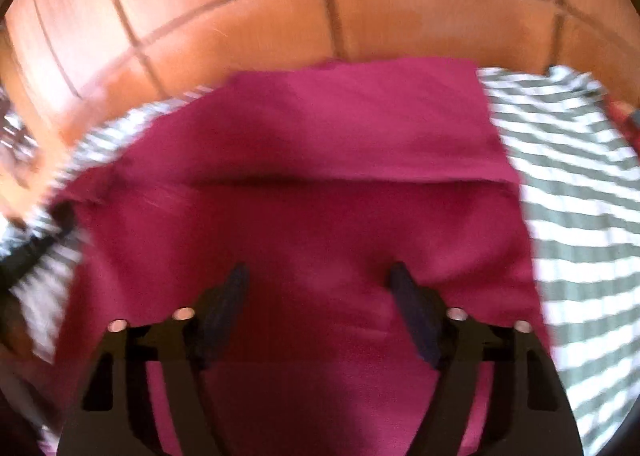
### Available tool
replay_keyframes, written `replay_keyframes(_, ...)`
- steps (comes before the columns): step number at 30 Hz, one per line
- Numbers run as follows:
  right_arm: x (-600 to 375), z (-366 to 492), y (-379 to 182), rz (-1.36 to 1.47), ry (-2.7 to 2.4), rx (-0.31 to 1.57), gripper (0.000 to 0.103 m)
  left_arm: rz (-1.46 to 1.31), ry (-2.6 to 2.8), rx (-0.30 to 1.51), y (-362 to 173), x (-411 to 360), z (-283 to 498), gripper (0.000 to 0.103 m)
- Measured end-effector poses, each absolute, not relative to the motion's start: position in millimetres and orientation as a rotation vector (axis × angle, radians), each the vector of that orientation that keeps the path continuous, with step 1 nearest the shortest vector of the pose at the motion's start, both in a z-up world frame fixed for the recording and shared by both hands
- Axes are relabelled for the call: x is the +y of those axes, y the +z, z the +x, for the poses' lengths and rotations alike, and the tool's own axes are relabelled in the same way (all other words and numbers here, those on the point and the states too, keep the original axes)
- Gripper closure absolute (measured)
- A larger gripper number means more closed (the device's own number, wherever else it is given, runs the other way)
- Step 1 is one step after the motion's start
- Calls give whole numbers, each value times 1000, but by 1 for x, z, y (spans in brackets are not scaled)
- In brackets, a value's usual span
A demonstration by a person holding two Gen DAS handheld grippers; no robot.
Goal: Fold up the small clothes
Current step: 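Grasp the other sleeve with the right gripper and fold it over the body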
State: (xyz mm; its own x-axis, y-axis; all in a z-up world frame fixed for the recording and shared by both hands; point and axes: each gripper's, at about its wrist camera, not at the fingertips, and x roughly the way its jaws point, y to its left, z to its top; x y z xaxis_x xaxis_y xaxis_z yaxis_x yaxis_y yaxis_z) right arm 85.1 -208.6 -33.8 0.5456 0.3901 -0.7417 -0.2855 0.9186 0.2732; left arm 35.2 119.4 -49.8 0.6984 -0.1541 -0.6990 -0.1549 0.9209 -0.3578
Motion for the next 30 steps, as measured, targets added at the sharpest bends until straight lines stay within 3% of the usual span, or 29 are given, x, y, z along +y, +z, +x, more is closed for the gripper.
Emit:
replay_keyframes(3, -178, 96, -22, 229, 582, 949, 47, -397, 31, 815, -64, 123, 22, 73)
replay_keyframes(9, -75, 127, -23, 374, 904, 1105, 48, -372, 32, 828, -86, 122, 14, 73)
replay_keyframes(16, 9, 162, -57, 438, 826, 1274, 48, -394, 18, 818, -93, 125, 16, 73)
replay_keyframes(17, 16, 161, -58, 440, 807, 1274, 56, -402, 14, 817, -93, 126, 16, 73)
replay_keyframes(18, 23, 161, -56, 416, 793, 1259, 74, -407, 12, 817, -94, 127, 16, 73)
replay_keyframes(21, 30, 153, -34, 324, 776, 1167, 94, -412, 7, 815, -95, 128, 15, 72)
replay_keyframes(30, -18, 130, 89, 55, 746, 745, 94, -406, 7, 815, -95, 128, 16, 71)
